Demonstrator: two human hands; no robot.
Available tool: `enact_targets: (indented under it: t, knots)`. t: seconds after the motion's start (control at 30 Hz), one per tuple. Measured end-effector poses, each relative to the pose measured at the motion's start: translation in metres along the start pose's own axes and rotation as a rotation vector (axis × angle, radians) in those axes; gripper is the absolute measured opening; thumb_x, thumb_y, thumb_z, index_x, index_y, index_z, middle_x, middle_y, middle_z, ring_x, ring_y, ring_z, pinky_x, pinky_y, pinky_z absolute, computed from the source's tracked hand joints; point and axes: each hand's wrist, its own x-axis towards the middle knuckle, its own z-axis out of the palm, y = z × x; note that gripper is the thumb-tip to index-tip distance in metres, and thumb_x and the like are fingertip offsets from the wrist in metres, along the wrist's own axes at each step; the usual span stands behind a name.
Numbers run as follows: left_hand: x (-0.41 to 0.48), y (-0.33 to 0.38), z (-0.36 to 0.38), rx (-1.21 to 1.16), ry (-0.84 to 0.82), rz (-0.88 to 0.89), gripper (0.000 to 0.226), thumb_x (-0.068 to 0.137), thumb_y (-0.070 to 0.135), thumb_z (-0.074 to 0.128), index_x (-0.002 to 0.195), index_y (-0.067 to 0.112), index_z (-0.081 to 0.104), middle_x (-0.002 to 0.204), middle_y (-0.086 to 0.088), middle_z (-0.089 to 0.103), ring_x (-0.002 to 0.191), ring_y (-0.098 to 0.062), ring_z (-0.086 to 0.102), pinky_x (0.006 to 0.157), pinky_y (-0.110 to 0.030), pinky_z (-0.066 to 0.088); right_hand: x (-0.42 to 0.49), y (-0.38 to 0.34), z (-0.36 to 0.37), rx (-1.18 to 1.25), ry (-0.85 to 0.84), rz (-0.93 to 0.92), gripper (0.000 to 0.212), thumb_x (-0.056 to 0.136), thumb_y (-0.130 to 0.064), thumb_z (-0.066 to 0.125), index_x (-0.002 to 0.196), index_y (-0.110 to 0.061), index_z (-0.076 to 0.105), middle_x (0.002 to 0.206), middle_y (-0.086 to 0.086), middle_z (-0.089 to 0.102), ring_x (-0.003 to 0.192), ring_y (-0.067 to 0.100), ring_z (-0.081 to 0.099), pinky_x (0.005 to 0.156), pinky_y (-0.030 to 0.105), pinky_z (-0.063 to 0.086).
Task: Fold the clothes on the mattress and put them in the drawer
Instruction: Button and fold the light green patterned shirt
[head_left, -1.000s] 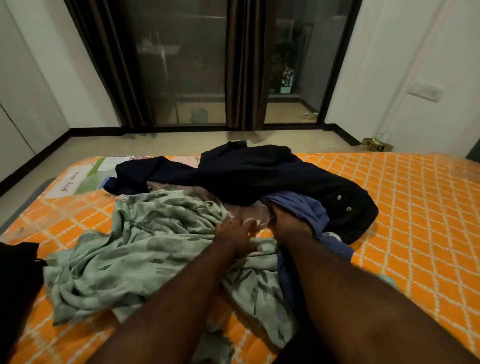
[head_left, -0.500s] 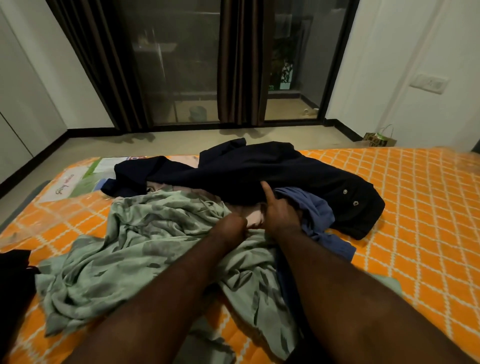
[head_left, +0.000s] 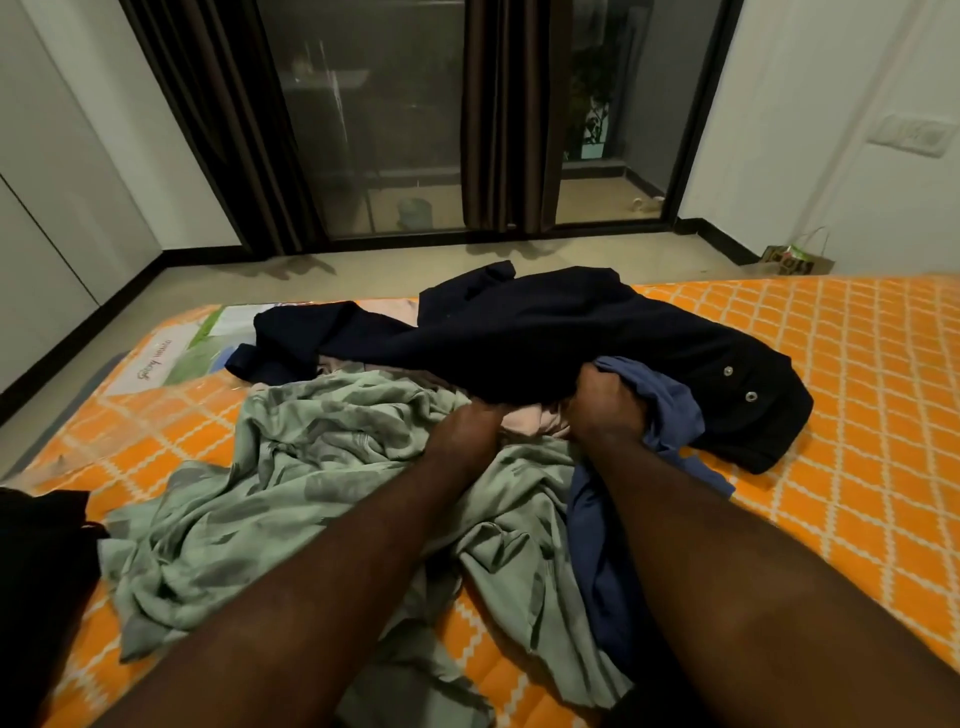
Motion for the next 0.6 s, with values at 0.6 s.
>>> enact_targets:
  t: [0.6]
  knots:
    - [0.006, -0.068, -0.079, 0.164, 0.385, -0.437, 0.035, 0.084, 0.019, 0.068, 0.116, 0.012, 0.058, 0.121, -0.02, 0.056, 0.109, -0.039, 0.052, 0.089, -0.045, 0.046, 0.01, 0.046, -0.067, 0.492, 0.446, 0.715, 0.031, 0.094, -0.017, 0.06, 0.126, -0.021, 0.062, 0.132, 0.018, 0.061, 0.12, 0.042, 0.057, 0.101, 0.048, 0.045]
